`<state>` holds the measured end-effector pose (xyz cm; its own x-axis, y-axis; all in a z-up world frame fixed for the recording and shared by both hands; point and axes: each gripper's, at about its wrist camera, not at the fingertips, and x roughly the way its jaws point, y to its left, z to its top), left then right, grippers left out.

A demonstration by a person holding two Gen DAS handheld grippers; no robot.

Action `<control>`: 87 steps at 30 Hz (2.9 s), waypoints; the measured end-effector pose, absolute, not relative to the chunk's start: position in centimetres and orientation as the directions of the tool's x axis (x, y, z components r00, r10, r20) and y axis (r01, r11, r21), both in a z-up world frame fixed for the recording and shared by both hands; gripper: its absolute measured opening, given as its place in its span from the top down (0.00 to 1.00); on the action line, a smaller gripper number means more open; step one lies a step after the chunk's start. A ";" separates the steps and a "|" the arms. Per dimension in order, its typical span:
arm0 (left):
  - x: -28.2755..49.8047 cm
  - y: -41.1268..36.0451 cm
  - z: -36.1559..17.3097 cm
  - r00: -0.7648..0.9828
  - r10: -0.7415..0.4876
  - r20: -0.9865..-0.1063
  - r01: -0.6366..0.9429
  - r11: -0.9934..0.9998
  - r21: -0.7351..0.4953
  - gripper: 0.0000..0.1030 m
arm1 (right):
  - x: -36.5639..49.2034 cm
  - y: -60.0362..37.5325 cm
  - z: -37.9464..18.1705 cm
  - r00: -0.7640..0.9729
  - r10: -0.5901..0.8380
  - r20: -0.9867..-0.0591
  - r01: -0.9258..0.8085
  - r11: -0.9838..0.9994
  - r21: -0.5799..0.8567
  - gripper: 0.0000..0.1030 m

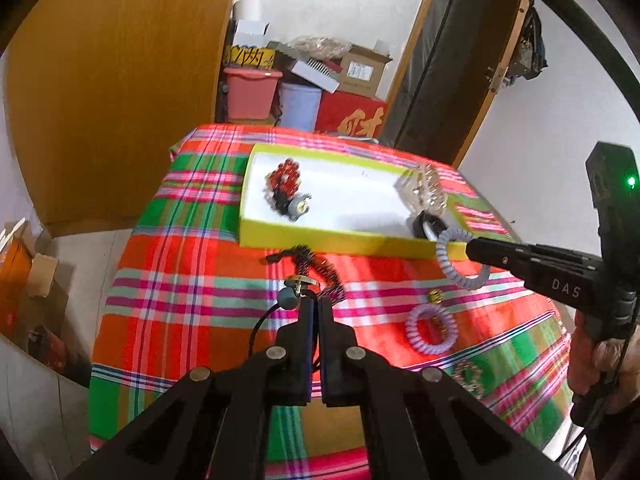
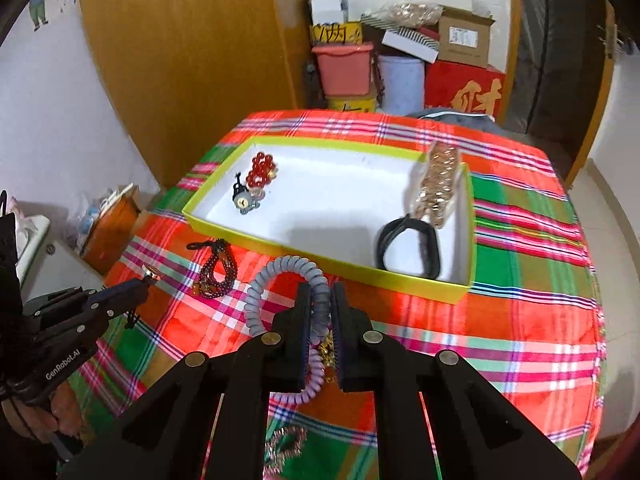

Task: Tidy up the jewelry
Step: 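Carry the blue coil with the right tool while the left carries the cord tie, then open the right tool over the tray while the left tool releases the cord hair tie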

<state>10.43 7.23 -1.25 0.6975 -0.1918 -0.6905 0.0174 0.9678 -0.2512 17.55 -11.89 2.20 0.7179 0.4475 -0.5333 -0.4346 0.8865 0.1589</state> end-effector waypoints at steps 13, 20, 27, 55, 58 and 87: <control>10.2 6.9 2.1 0.735 -0.229 -0.638 0.056 0.959 -0.279 0.98 | 15.4 -15.7 3.7 0.762 0.432 -0.483 -0.392 0.901 0.187 0.91; 11.4 6.7 2.8 0.746 -0.233 -0.624 0.073 0.960 -0.271 0.98 | 15.7 -16.1 3.9 0.766 0.431 -0.477 -0.390 0.901 0.189 0.91; 13.9 7.1 3.1 0.755 -0.229 -0.614 0.076 0.961 -0.264 0.98 | 17.5 -15.6 4.2 0.760 0.439 -0.479 -0.393 0.898 0.199 0.91; 23.1 9.2 -2.9 0.686 -0.211 -0.697 0.047 0.968 -0.247 0.98 | 28.0 -10.7 1.7 0.694 0.421 -0.584 -0.397 0.900 0.177 0.91; 23.6 9.2 -3.4 0.676 -0.212 -0.705 0.047 0.968 -0.246 0.98 | 28.7 -10.4 1.1 0.684 0.416 -0.599 -0.394 0.902 0.177 0.91; 22.0 9.7 -2.2 0.691 -0.175 -0.701 0.006 0.972 -0.237 0.72 | 26.0 -12.6 2.1 0.704 0.439 -0.558 -0.390 0.896 0.212 0.81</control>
